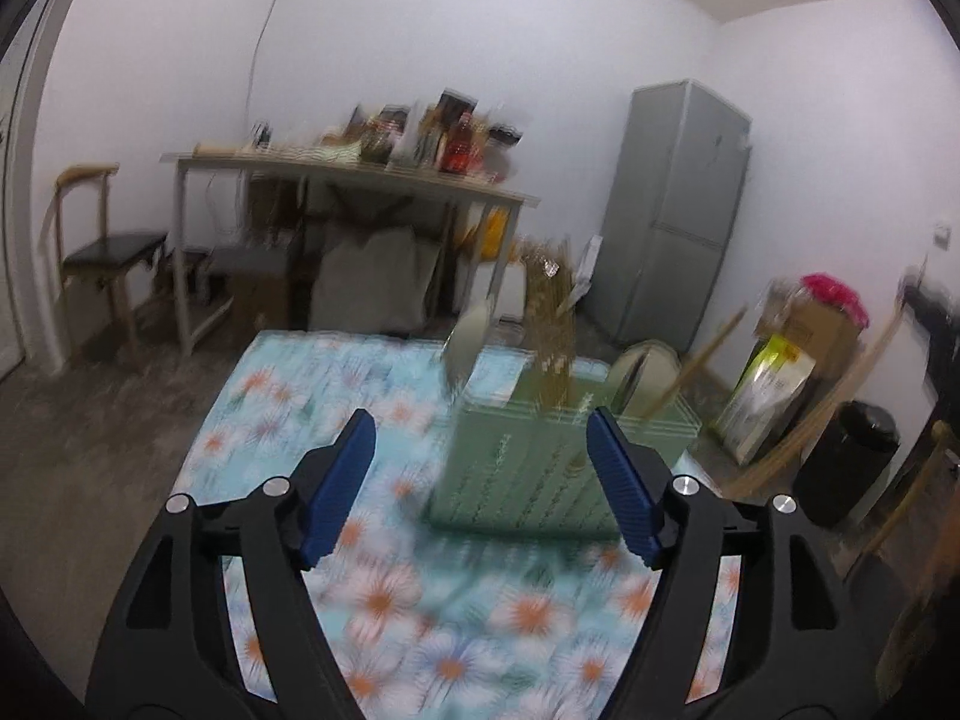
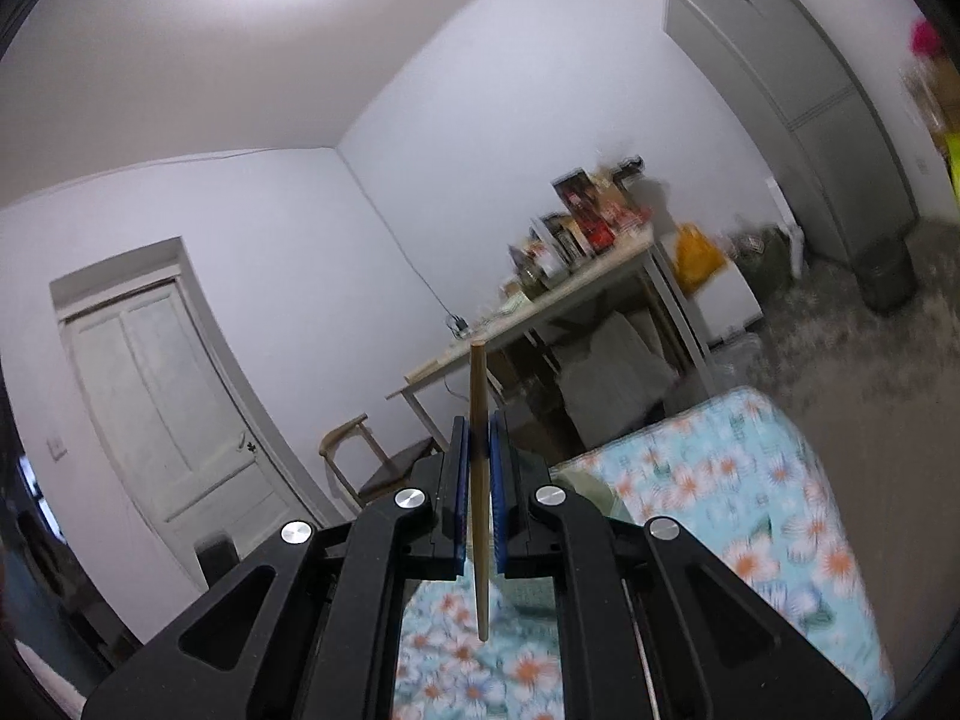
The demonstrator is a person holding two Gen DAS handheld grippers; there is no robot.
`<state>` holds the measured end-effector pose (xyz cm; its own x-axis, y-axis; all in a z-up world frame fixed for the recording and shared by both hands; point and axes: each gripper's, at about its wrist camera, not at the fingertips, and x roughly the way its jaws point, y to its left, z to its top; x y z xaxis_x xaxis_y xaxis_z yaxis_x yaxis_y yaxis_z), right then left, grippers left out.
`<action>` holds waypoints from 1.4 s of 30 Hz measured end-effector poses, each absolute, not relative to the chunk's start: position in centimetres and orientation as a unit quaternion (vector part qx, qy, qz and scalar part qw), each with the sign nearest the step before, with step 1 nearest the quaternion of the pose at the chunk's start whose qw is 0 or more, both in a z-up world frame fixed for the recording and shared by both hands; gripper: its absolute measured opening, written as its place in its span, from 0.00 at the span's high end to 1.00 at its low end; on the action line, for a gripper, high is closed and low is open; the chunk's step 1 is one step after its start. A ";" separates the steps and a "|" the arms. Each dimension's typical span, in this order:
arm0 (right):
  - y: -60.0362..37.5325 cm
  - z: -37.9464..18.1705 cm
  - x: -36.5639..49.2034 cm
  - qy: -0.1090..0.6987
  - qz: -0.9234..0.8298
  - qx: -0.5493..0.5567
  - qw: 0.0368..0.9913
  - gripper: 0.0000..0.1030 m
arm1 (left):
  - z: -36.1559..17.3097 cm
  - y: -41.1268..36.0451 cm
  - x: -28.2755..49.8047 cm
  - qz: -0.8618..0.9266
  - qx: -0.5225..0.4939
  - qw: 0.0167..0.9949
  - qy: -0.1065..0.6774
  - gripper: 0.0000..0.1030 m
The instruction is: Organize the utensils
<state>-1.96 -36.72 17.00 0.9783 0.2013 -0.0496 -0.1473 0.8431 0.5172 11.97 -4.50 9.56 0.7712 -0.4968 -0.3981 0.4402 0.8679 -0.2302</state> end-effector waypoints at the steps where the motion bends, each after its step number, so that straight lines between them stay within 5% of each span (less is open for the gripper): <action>1: -36.4 18.2 -1.6 0.041 0.091 0.250 0.963 0.93 | 8.8 -3.8 11.8 -0.244 -0.065 0.938 0.240 0.32; 13: -32.8 22.8 5.5 0.042 0.056 0.148 0.987 0.93 | 4.0 -0.9 10.9 -0.232 -0.069 0.925 0.294 0.23; 24: -27.6 18.6 12.8 0.151 0.021 0.030 0.988 0.92 | 3.5 -2.5 10.7 -0.235 -0.052 0.924 0.298 0.18; 28: -27.5 18.6 11.5 0.149 0.028 0.041 0.988 0.66 | 3.5 -2.6 10.8 -0.222 -0.048 0.927 0.300 0.16; 36: -29.3 19.3 5.1 0.111 0.025 0.085 0.990 0.45 | 4.4 -2.9 10.6 -0.176 -0.032 0.937 0.300 0.09; 42: -29.1 14.6 2.0 0.179 -0.015 0.109 0.978 0.22 | 5.5 -3.8 9.7 -0.116 0.014 0.957 0.267 0.08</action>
